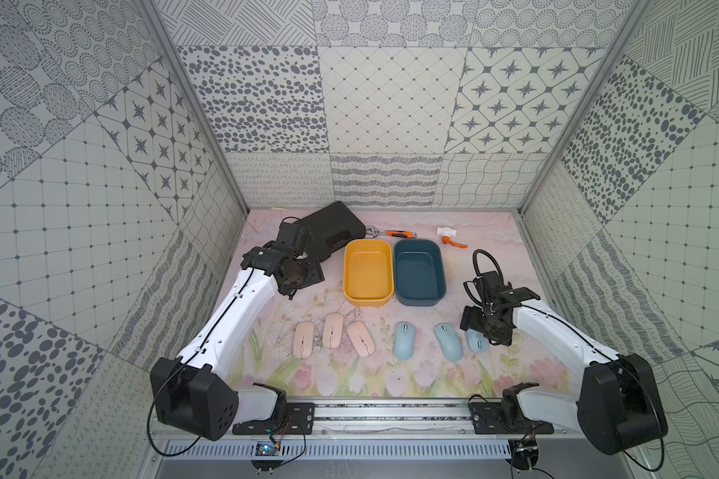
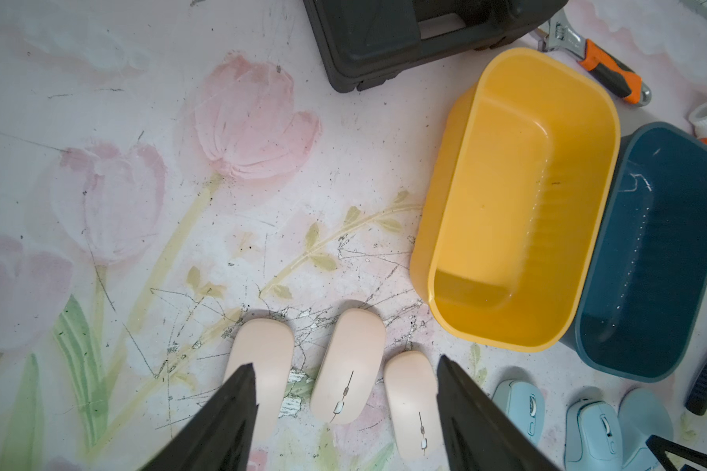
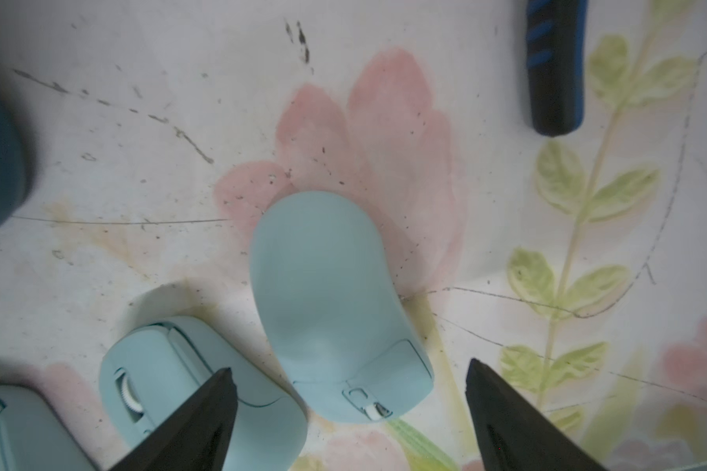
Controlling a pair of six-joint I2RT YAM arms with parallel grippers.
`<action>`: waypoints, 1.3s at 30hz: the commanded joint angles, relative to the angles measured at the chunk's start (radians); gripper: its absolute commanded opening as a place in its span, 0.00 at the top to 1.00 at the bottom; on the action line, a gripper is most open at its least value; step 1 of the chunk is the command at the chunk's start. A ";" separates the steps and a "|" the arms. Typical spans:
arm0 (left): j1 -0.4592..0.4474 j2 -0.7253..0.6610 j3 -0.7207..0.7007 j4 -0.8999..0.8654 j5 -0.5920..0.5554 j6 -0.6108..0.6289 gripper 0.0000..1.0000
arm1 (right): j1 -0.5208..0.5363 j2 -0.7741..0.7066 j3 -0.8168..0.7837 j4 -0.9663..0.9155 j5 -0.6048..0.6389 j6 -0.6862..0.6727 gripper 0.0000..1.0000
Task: Place the mice by color into the storage box
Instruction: Pick up the mouse from the center of the board.
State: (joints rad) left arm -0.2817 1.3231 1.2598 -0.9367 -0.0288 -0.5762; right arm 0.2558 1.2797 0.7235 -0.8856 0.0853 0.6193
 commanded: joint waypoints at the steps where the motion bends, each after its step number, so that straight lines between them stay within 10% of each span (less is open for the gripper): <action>1: -0.002 -0.019 -0.003 -0.002 0.027 -0.010 0.27 | -0.003 0.045 -0.015 0.061 -0.004 0.013 0.08; 39: -0.001 -0.010 -0.019 0.000 0.030 -0.015 0.27 | -0.021 0.129 -0.038 0.186 -0.099 -0.029 0.34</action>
State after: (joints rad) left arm -0.2821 1.3094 1.2472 -0.9306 -0.0071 -0.5770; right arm 0.2333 1.4071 0.7082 -0.7460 0.0269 0.5873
